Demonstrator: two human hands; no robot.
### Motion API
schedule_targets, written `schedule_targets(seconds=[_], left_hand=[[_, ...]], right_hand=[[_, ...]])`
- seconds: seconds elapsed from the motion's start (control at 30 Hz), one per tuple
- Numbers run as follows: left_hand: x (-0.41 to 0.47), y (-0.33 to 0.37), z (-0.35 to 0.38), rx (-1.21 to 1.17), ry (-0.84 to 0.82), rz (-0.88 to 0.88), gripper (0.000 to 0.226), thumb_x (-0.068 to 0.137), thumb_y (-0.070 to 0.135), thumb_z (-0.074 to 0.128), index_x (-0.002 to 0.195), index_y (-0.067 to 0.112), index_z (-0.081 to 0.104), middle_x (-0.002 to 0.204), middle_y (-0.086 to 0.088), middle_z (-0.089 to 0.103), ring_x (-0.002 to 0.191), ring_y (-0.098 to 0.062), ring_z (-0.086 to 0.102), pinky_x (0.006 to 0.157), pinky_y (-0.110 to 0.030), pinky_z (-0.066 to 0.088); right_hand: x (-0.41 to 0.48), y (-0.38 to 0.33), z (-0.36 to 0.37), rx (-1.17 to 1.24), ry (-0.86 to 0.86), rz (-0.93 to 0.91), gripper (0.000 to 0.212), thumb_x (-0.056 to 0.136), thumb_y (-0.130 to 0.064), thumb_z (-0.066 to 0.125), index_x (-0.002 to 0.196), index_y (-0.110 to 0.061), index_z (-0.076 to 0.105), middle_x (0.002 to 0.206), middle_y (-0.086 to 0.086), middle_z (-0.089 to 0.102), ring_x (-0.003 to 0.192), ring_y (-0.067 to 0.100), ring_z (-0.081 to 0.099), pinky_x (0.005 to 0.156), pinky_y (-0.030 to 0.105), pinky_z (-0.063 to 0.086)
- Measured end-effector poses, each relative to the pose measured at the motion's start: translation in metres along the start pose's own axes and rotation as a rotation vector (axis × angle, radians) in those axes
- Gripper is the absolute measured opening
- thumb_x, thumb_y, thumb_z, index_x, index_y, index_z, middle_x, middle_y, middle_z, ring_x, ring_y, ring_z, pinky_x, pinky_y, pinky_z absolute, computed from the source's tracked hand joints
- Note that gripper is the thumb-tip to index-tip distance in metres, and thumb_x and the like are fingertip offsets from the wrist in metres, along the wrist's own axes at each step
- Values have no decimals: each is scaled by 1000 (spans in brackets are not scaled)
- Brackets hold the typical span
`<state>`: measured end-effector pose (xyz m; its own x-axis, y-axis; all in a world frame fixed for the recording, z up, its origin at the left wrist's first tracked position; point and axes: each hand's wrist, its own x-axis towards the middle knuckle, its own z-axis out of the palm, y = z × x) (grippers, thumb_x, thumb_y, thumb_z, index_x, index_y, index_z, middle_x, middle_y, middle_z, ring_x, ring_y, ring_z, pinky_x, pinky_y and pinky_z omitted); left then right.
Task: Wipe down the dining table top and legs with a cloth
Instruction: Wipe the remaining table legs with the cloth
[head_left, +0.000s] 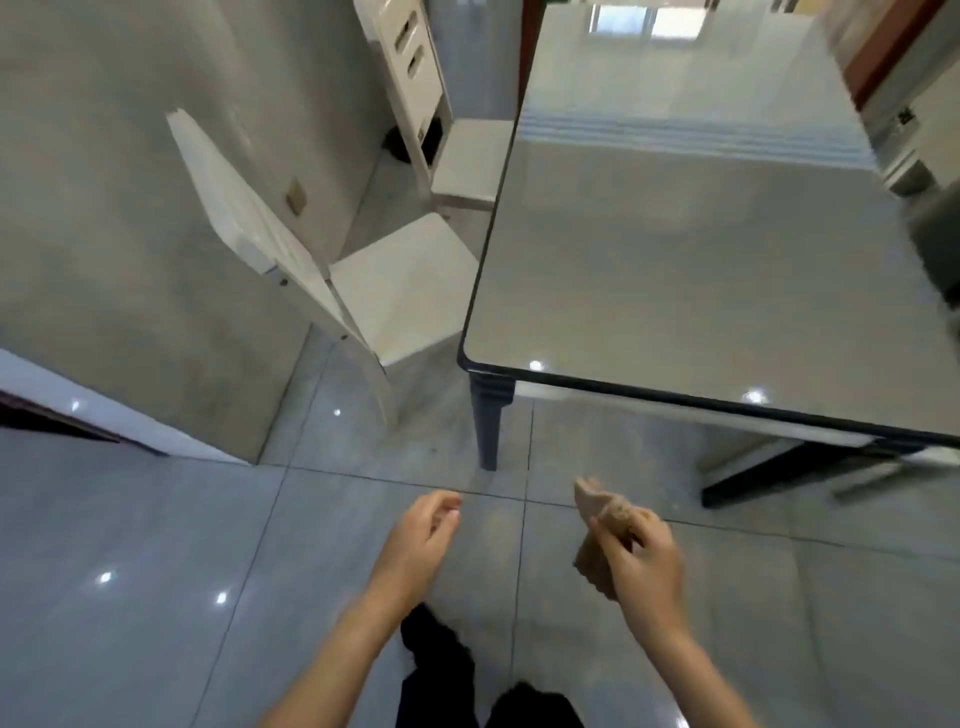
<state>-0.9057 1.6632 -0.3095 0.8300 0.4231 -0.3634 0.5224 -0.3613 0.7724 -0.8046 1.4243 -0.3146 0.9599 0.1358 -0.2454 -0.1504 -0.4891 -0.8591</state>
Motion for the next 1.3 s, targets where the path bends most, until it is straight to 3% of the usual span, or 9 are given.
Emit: schedule_targets(seconds=[0.07,0.17,0.37,0.5,0.7,0.83,1.03,1.2,1.3], left_hand=[[-38,14,0,-3,14,-6,15,96,19,53,107,19,63,103,7,66,91,-1,60,72,0,38],[-81,15,8,-8,-19,-33,14,96,19,54,98,30,62,99,8,67,92,-3,62,78,-12,43],[-95,-20,21,-7,-106,-132,14,85,45,52,87,37,64,95,6,70,94,-11,66,90,-42,51],[-59,2,20,-22,-132,-127,16,94,20,54,84,31,61,88,3,68,82,-6,64,86,-39,50],[32,67,25,-58,-174,-37,19,94,16,54,83,29,61,85,0,66,82,-14,61,77,-27,47],[94,102,25,-46,-243,42,11,88,28,53,87,28,63,88,-1,69,82,-8,64,83,-38,51],[161,140,10,-55,-209,93,17,96,17,50,95,25,66,94,3,69,92,-10,63,85,-35,52],[170,137,2,-107,-68,18,21,81,49,47,94,40,61,93,12,69,93,-10,64,84,-39,53],[159,126,4,-173,34,-69,21,79,49,49,94,41,62,95,14,68,95,-10,64,86,-39,52]], right_hand=[[-23,5,-31,11,-6,-6,25,79,-55,67,80,-29,67,83,-8,62,73,28,65,61,52,54],[-58,2,-63,66,27,48,12,81,-30,75,86,-21,68,83,6,66,73,33,67,65,55,55],[-91,16,-91,216,86,145,11,81,0,74,88,-5,67,70,8,68,57,14,66,48,19,49],[-71,21,-93,240,140,174,11,83,0,73,92,0,66,78,12,68,56,1,64,49,18,51],[2,-4,-102,243,239,169,17,80,3,75,86,-13,69,82,8,70,66,-3,63,60,11,48],[54,-31,-113,248,290,125,22,80,0,75,86,-20,70,83,7,69,74,4,66,62,12,49],[136,-70,-116,274,216,29,19,81,-4,75,94,-17,71,86,4,72,82,14,67,70,20,52],[196,-115,-107,190,74,-132,10,86,0,69,80,1,61,89,9,61,70,-2,60,54,13,48],[234,-129,-97,87,-29,-268,22,83,-2,73,71,-13,58,87,2,59,80,9,60,68,19,50]])
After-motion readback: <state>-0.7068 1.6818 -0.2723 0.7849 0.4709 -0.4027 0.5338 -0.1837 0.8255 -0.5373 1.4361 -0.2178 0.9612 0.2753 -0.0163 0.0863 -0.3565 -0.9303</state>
